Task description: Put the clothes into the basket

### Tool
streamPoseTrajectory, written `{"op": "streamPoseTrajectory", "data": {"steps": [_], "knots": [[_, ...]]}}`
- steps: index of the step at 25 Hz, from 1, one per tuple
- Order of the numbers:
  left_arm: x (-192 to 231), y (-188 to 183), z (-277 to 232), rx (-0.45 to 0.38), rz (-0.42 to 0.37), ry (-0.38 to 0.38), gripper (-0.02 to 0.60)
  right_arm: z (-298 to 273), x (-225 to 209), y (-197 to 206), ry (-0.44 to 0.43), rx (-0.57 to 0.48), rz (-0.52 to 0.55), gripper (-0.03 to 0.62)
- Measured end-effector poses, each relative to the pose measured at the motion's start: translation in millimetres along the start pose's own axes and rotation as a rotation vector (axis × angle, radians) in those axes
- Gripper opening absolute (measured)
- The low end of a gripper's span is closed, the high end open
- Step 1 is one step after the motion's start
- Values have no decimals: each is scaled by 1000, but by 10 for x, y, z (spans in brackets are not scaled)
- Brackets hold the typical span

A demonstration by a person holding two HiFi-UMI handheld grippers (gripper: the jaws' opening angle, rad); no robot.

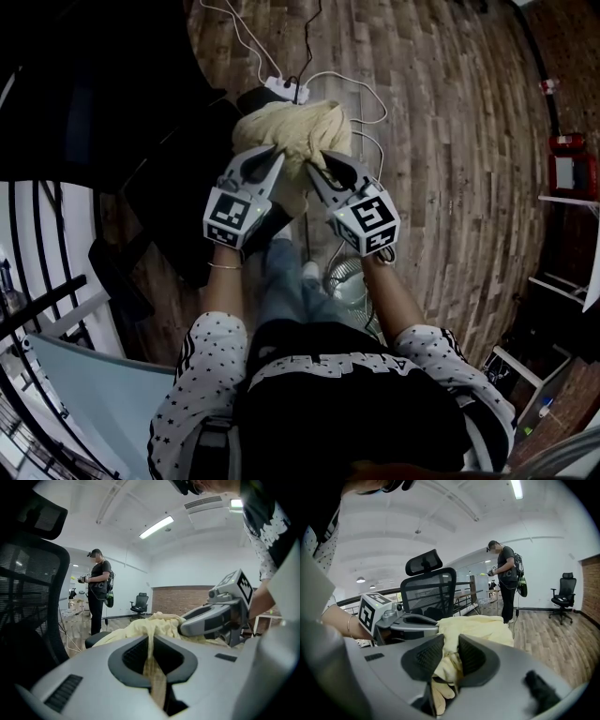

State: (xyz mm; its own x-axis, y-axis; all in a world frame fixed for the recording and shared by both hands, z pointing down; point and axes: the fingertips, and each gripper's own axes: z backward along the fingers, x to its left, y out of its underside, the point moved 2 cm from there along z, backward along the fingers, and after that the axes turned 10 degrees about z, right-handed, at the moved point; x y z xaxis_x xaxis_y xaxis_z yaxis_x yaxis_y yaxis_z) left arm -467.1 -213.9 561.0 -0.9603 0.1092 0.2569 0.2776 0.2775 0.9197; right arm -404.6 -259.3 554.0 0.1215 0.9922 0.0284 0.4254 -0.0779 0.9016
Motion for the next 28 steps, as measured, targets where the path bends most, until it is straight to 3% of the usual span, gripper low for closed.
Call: {"op": "streamPoseTrajectory", "data": {"steps": [28], "knots": [[-946, -579, 597, -97, -81, -19, 38, 952, 423, -595, 3, -151, 58, 103]]}}
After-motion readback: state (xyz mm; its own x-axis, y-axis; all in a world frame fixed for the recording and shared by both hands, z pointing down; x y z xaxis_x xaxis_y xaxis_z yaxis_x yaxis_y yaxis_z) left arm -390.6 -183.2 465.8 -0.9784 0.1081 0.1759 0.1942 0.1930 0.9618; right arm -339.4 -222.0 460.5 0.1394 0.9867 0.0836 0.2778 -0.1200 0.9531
